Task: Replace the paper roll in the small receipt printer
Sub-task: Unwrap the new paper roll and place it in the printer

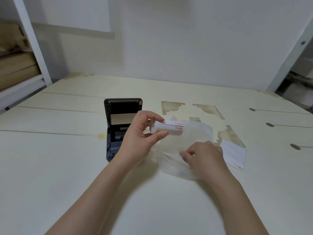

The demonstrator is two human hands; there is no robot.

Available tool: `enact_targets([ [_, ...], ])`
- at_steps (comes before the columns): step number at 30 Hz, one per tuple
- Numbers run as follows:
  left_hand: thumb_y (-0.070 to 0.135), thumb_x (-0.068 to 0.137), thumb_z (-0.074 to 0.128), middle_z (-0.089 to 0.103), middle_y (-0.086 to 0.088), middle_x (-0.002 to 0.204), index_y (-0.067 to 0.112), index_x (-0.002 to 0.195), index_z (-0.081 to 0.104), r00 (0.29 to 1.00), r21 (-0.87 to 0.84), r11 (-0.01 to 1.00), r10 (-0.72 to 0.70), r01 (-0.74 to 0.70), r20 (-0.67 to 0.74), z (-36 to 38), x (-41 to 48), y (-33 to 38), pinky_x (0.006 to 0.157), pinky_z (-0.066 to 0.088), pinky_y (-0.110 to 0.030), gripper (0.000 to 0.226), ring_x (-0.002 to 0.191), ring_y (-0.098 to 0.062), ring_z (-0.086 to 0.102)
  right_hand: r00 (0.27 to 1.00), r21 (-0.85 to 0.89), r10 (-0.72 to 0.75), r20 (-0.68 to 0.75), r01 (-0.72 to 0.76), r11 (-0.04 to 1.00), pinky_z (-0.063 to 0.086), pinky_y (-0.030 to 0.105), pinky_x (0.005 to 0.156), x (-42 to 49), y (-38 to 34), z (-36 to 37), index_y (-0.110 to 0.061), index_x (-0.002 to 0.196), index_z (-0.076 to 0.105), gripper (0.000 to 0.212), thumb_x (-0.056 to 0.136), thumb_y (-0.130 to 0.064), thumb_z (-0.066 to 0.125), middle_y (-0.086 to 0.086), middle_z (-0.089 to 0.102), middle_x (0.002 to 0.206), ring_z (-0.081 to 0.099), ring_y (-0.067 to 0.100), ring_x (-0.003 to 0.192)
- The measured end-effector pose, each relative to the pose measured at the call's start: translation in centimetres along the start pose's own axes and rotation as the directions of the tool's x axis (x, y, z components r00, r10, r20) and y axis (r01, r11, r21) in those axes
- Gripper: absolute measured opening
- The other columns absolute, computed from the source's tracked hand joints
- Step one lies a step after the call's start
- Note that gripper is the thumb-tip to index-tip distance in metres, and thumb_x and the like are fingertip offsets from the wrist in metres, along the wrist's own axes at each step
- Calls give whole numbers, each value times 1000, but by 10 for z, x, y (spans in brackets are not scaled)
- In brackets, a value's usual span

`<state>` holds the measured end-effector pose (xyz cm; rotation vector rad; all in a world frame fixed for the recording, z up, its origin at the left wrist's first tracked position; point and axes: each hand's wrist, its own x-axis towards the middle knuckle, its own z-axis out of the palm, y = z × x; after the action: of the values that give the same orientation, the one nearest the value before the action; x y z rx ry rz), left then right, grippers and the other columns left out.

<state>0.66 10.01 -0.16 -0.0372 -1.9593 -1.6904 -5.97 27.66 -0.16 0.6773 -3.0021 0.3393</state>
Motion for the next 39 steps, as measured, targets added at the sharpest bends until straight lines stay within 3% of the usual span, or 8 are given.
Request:
enact_targets([
  [2, 14, 77, 74, 53, -9, 112, 33, 93, 61, 1000, -17, 1000, 13, -13, -4, -2, -1, 2, 72, 48, -18, 28, 103, -25, 60, 1000, 22, 1, -17, 0, 1000, 34, 37, 86, 0, 0, -1, -21, 77, 75, 47, 97, -46, 42, -5, 72, 76, 58, 23, 95],
  [6, 15, 76, 73, 55, -6, 109, 34, 91, 61, 1000, -51, 999, 20, -19, 15, -11, -5, 8, 79, 52, -31, 27, 102, -22, 61, 928, 417, 7, -374, 161, 895, 41, 33, 85, -6, -14, -16, -29, 101, 72, 18, 94, -34, 56, -17, 70, 98, 60, 15, 97],
  [11, 9, 79, 70, 52, -5, 109, 27, 96, 61, 996, -7, 998, 59, -59, 70, -46, -14, 14, 81, 54, -31, 26, 100, -19, 61, 967, 740, -142, -213, 254, 623, 50, 13, 81, -3, -52, -30, -42, 124, 58, 39, 88, -29, 67, -24, 63, 117, 61, -4, 102],
  [19, 8, 77, 70, 55, 0, 107, 30, 94, 62, 998, 117, 992, 57, -53, -30, -103, -19, -1, 89, 48, -29, 28, 103, -19, 60, 938, 661, -276, -210, 344, 666, 52, 26, 91, 18, -113, -1, -29, 126, 63, 45, 85, -11, 69, -11, 67, 113, 65, 9, 100],
  [23, 14, 72, 78, 61, 23, 100, 40, 94, 60, 990, 393, 920, 63, -9, -126, -107, -14, -14, 87, 32, -4, 38, 106, 8, 49, 911, 566, -266, -316, 406, 717, 52, 36, 90, 25, -118, 20, -25, 117, 68, 36, 84, -12, 68, -12, 67, 108, 60, 14, 104],
  [29, 32, 67, 77, 64, 21, 102, 36, 106, 68, 983, 658, 753, 117, 3, -138, -102, -7, -32, 95, 37, -33, 40, 107, -14, 45, 876, 366, -342, -339, 458, 810, 32, 2, 87, 37, -115, 37, -18, 112, 71, 30, 83, -9, 69, -9, 67, 111, 54, 11, 105],
  [33, 41, 75, 73, 65, 12, 112, 36, 112, 68, 991, 699, 712, 37, 65, -130, -101, -8, -32, 97, 33, -32, 38, 115, -20, 41, 882, 322, -339, -326, 441, 838, 33, 11, 88, 38, -115, 44, -16, 110, 73, 27, 84, -11, 70, -4, 71, 112, 56, 15, 109],
  [39, 64, 61, 76, 28, 2, 148, 28, 147, 35, 975, 822, 569, -168, -24, 145, -100, -19, -28, 113, 23, -32, 101, 136, -19, 12, 904, 312, -297, -306, 390, 866, 31, 13, 84, 39, -120, 44, -16, 107, 74, 24, 85, -11, 67, -3, 72, 110, 55, 17, 111],
])
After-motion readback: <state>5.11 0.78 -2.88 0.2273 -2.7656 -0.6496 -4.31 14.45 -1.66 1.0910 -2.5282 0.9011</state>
